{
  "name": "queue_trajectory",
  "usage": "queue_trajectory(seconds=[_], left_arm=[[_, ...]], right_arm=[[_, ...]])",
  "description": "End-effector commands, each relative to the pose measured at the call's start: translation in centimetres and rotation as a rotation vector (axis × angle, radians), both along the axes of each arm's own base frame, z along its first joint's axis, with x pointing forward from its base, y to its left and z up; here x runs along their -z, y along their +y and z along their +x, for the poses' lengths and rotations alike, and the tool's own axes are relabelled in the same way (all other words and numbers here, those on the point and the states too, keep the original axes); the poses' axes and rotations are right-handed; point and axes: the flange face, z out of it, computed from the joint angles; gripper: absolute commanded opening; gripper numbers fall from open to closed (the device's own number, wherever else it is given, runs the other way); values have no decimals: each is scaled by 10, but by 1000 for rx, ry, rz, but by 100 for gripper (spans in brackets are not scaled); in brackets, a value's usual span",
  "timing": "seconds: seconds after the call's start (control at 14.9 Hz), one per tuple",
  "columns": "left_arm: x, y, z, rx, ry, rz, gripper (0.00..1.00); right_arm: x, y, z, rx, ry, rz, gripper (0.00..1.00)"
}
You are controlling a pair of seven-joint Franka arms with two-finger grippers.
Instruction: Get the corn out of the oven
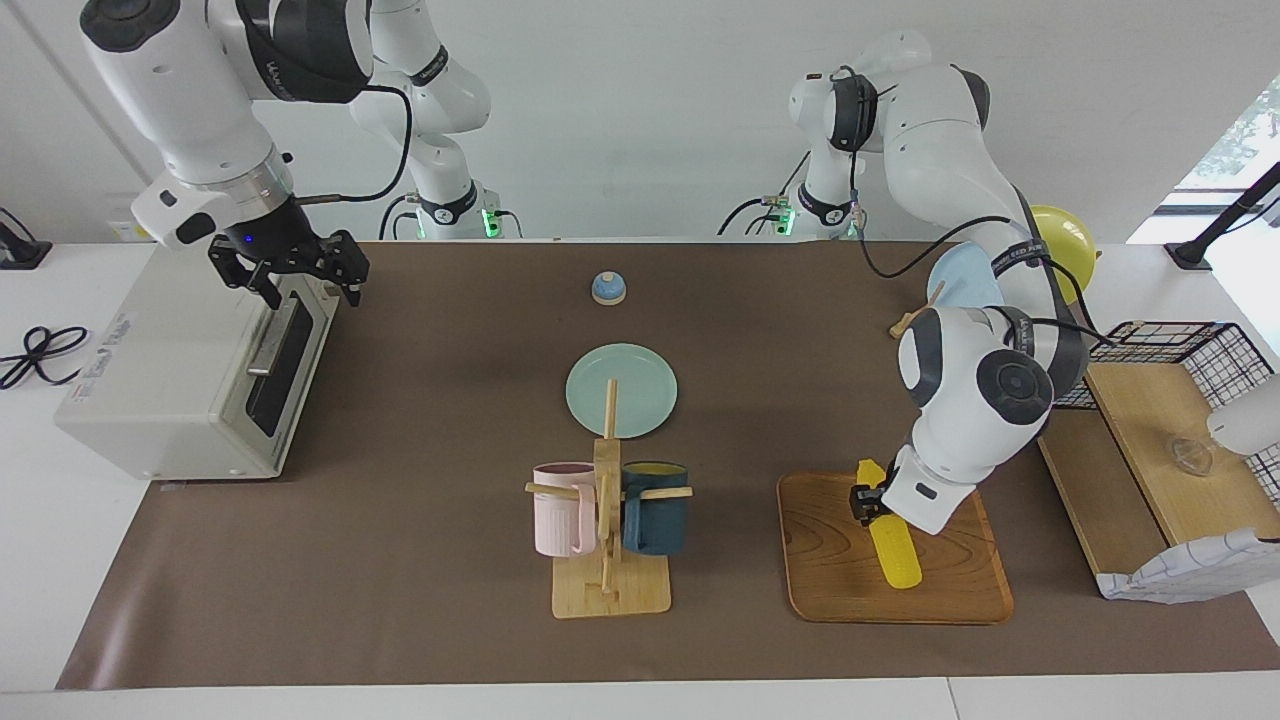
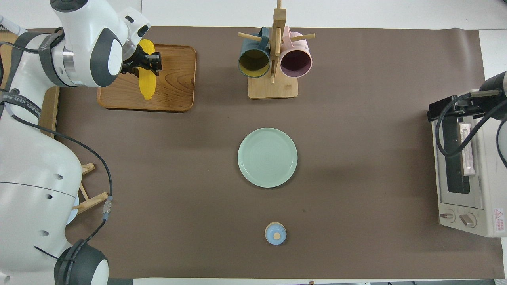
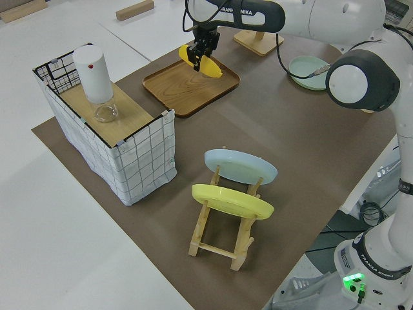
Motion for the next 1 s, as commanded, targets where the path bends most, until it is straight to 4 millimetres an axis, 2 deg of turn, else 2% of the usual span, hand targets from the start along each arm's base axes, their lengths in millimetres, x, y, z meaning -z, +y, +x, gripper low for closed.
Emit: queue_trajectory(seconds=[0.0,0.33,0.74,0.8,0.87,0.94], left_arm=[[-11,11,11,-22,-48,-4,0],[13,16,12,-40,-101,-25,0],[24,20,13,-40,-120,-18,0],[34,17,10,-40,-119,-14,59],[35,15,6,-37,-125,-15,100],[32,17,5,-40,-121,-14,100]], right_arm=[[-5,-1,4,-23,-14,-11,100],[-4,-2,1,-19,9,-2,100],[-4,1,1,-23,9,-2,100],[-4,2,1,-23,9,-2,100],[-5,1,1,-22,8,-2,100],[-5,1,1,-22,8,0,100]])
